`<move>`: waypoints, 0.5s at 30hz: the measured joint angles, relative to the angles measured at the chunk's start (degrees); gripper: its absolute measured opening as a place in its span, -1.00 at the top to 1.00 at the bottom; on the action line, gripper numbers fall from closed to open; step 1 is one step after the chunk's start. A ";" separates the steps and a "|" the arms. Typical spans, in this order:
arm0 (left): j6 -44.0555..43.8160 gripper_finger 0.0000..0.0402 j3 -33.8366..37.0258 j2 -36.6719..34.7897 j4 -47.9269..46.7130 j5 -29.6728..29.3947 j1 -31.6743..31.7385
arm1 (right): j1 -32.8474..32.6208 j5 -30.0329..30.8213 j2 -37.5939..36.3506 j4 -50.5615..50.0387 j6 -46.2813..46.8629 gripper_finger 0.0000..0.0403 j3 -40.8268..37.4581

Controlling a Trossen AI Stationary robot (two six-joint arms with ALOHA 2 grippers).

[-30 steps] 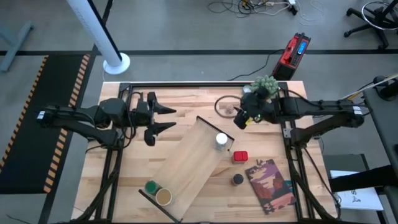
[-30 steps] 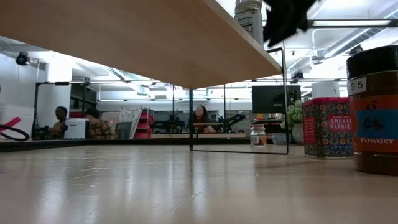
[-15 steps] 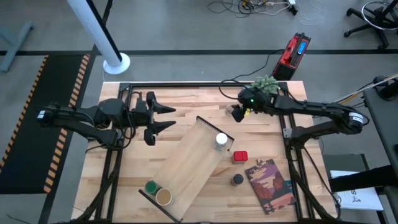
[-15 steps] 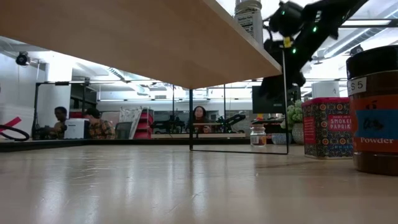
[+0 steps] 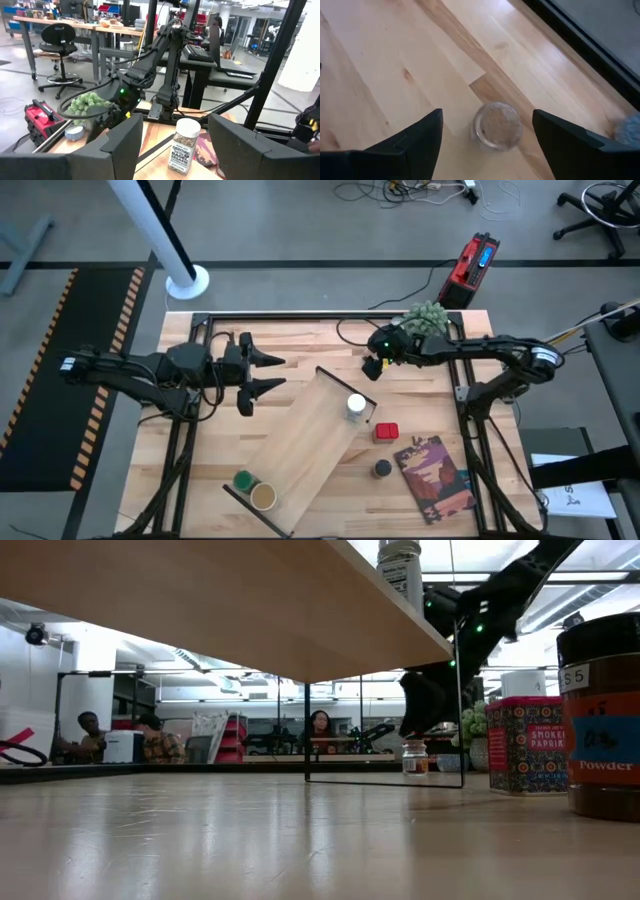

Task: Shelf spices
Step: Put the brown seasoning bottle on the shelf

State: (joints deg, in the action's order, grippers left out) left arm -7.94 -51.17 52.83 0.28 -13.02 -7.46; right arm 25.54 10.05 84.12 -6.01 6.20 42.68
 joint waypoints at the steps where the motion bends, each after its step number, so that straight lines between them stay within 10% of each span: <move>1: -0.41 -0.07 -0.01 -0.02 -0.16 0.00 0.00 | 0.00 0.15 0.79 0.72 -0.11 -0.45 0.00; 15: -1.26 -0.07 -0.01 0.01 -1.60 0.00 0.00 | 0.17 0.54 7.93 4.61 0.25 -0.39 -0.24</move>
State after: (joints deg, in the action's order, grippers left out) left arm -9.20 -51.18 52.84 -1.32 -13.02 -7.46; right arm 25.71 10.59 92.05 -1.40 6.45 42.44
